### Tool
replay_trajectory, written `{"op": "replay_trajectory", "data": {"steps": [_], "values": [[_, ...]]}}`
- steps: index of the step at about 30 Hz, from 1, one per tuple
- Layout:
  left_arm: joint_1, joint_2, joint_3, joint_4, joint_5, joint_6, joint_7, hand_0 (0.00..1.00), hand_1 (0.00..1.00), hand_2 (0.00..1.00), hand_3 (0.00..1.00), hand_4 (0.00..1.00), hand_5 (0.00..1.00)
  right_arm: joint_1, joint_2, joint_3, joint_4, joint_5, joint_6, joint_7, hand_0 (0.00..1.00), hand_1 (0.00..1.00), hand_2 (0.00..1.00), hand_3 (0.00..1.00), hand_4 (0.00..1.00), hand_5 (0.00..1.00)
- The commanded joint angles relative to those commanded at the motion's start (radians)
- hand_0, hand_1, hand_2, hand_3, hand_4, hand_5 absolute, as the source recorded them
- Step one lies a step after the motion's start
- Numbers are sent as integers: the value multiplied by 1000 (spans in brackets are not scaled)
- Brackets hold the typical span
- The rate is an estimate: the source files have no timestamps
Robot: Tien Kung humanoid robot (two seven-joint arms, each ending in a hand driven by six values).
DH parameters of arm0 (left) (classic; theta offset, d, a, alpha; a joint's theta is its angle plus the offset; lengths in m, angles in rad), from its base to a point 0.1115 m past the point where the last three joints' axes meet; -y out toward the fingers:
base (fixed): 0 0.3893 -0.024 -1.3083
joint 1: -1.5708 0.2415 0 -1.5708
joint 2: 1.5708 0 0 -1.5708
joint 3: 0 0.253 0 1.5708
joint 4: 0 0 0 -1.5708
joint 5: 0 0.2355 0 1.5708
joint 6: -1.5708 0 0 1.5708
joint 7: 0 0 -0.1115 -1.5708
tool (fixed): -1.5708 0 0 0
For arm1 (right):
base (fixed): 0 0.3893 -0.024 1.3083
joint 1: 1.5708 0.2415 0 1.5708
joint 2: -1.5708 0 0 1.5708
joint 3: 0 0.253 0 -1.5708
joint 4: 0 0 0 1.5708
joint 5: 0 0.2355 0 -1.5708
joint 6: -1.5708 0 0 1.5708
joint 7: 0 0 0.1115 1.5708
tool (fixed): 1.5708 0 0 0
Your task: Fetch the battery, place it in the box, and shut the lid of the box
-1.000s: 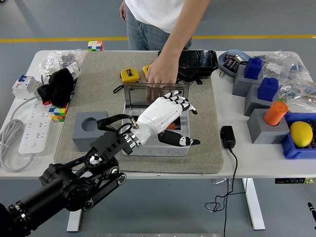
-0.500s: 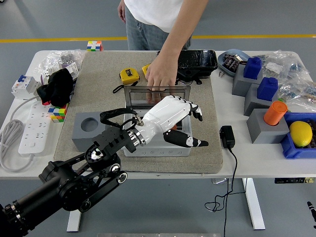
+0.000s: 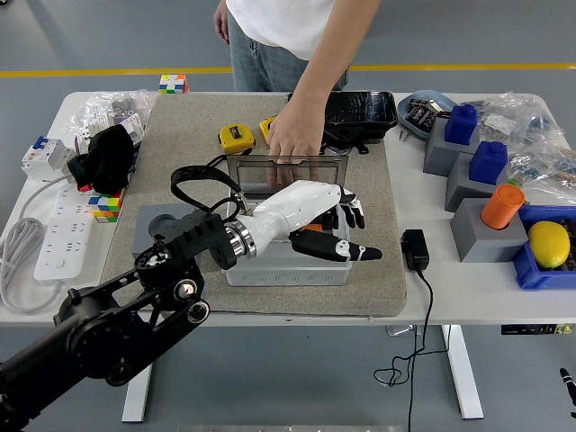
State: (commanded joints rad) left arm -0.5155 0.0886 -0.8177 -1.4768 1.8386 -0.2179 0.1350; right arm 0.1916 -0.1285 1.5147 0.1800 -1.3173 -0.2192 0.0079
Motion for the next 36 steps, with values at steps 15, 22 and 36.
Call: {"op": "replay_trajectory", "data": {"steps": [15,22,36], "values": [[14,4,-169,-66,-630,135,-323,726,812,773,709,998,846,-6,-3,-4,0,-6,-1,-4,875,877,834,868,998,998],[8,25,-262,-72,-544,312,-293,860,907,850,789,998,860,-5,-5,-8,0,-6,-2,-4,875,877,834,868,998,998],[1,64,-223,-119,47,-11,168,998,998,961,906,998,998,-1,-7,-3,0,-11,-2,-5,876,878,835,868,998,998]]}}
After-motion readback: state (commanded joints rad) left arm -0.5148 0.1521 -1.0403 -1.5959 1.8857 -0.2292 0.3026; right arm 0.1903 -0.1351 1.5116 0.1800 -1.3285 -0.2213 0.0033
